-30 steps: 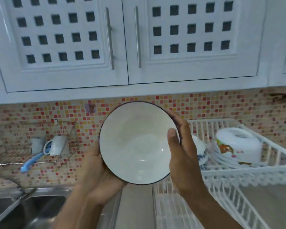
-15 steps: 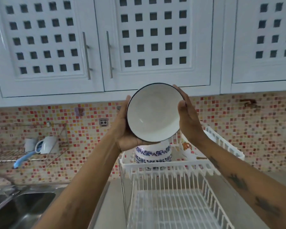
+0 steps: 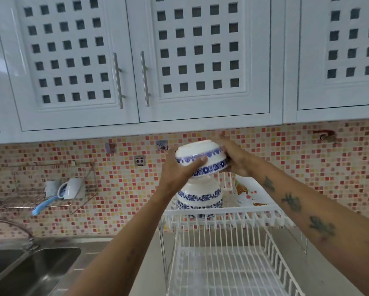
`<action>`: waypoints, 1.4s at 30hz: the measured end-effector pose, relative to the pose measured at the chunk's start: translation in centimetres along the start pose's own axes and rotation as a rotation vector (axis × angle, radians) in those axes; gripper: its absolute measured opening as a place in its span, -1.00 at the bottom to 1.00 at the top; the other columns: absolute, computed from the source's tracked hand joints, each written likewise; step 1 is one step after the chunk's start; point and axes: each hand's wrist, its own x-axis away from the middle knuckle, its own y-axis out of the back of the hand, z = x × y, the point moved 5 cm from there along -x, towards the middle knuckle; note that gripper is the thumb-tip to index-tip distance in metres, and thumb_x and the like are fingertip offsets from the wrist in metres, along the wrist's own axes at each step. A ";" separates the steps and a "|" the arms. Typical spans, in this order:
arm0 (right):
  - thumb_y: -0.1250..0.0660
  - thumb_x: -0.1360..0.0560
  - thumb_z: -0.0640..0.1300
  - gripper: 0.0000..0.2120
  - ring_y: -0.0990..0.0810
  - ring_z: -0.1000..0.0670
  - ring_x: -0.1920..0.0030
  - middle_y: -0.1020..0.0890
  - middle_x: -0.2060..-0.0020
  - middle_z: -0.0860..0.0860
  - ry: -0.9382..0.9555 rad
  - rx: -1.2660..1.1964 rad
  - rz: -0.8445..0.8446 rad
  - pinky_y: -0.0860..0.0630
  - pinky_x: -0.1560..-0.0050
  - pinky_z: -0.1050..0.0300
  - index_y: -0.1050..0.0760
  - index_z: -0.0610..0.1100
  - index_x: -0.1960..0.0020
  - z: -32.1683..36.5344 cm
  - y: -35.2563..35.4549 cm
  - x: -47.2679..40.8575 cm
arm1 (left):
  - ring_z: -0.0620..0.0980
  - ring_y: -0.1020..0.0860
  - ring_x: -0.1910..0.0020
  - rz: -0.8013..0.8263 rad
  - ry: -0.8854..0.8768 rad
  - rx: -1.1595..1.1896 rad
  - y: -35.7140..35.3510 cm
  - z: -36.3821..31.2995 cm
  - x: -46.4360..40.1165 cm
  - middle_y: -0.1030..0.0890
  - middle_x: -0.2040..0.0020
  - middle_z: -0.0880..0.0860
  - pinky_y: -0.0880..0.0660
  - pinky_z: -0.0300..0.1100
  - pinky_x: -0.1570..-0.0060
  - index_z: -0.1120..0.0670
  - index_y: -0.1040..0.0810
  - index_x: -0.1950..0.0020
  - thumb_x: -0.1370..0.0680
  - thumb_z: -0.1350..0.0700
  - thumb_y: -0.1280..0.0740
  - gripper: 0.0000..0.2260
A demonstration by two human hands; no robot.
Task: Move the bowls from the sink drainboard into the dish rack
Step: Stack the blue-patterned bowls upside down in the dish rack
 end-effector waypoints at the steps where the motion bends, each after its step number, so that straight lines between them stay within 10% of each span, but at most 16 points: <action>1: -0.07 -0.46 0.41 -0.32 -0.62 -0.16 -0.12 -0.65 -0.10 -0.17 -0.012 0.005 0.009 -0.53 -0.21 -0.05 -0.48 -0.12 -0.24 -0.5 -0.3 -0.3 | -0.09 -0.66 0.00 0.006 -0.016 -0.066 -0.1 0.3 0.2 -0.64 -0.06 -0.04 -0.63 -0.27 0.11 0.02 -0.47 -0.24 -0.36 -0.06 -0.58 -0.46; 7: -0.27 -0.46 0.18 -0.50 -0.66 -0.19 0.00 -0.69 -0.03 -0.20 -0.044 -0.040 -0.118 -0.59 0.08 0.04 -0.51 -0.15 -0.23 -3.8 -1.2 -1.7 | -0.10 -0.61 -0.02 0.114 0.026 -0.165 -1.0 2.9 0.0 -0.51 0.01 -0.15 -0.56 -0.42 0.21 -0.10 -0.33 -0.11 -0.40 0.10 -0.57 -0.52; 14: -0.35 -0.37 0.13 -0.50 -0.67 -0.19 0.00 -0.70 0.01 -0.19 -0.100 -0.121 -0.220 -0.59 -0.08 -0.09 -0.55 -0.18 -0.17 -7.2 -1.5 -2.8 | 0.08 -0.52 -0.29 0.188 0.149 -0.213 -1.3 7.4 -0.9 -0.41 -0.34 0.11 -0.58 0.05 -0.21 -0.05 -0.21 -0.34 -0.13 -0.23 -0.61 -0.08; 21: -0.32 -0.35 0.18 -0.46 -0.65 -0.16 -0.03 -0.68 -0.04 -0.13 -0.144 -0.021 -0.206 -0.57 -0.03 -0.04 -0.53 -0.13 -0.20 -9.1 -1.9 -3.7 | 0.08 -0.43 -0.37 0.298 0.195 -0.198 -1.7 10.6 -1.2 -0.34 -0.39 0.10 -0.51 0.02 -0.32 0.12 -0.07 -0.49 -0.26 0.07 -0.66 0.00; 29: -0.22 -0.50 0.07 -0.59 -0.61 -0.11 0.07 -0.66 -0.05 -0.15 -0.162 -0.058 -0.136 -0.52 0.19 0.10 -0.45 -0.13 -0.24 -9.4 -2.4 -3.5 | 0.08 -0.38 -0.43 0.283 0.198 -0.226 -1.6 11.6 -1.5 -0.26 -0.44 0.05 -0.47 0.08 -0.36 0.03 -0.06 -0.52 -0.04 -0.23 -0.66 0.22; 35: -0.20 -0.50 0.07 -0.58 -0.62 -0.14 0.03 -0.64 -0.09 -0.19 -0.148 -0.052 -0.122 -0.53 0.10 0.05 -0.42 -0.11 -0.28 -9.5 -2.5 -3.6 | 0.09 -0.42 -0.38 0.262 0.287 -0.115 -1.6 12.1 -1.6 -0.27 -0.46 0.07 -0.56 0.01 -0.24 -0.06 -0.07 -0.53 -0.15 -0.37 -0.54 0.11; 39: -0.22 -0.47 0.12 -0.54 -0.62 -0.15 -0.03 -0.64 -0.11 -0.16 -0.158 -0.046 -0.123 -0.53 0.13 0.07 -0.42 -0.07 -0.29 -9.8 -2.4 -3.8 | 0.07 -0.47 -0.24 0.232 0.393 -0.013 -1.8 12.7 -1.8 -0.36 -0.39 0.11 -0.53 -0.23 0.01 0.05 -0.07 -0.54 -0.56 -0.12 -0.35 -0.31; 42: -0.17 -0.48 0.13 -0.55 -0.60 -0.15 -0.04 -0.63 -0.11 -0.16 -0.165 0.002 -0.129 -0.49 0.04 0.04 -0.43 -0.08 -0.27 -10.1 -2.3 -3.8 | 0.13 -0.47 -0.31 0.212 0.507 0.104 -1.9 13.1 -1.8 -0.37 -0.43 0.16 -0.52 -0.02 -0.22 0.10 -0.07 -0.55 -0.58 -0.11 -0.32 -0.32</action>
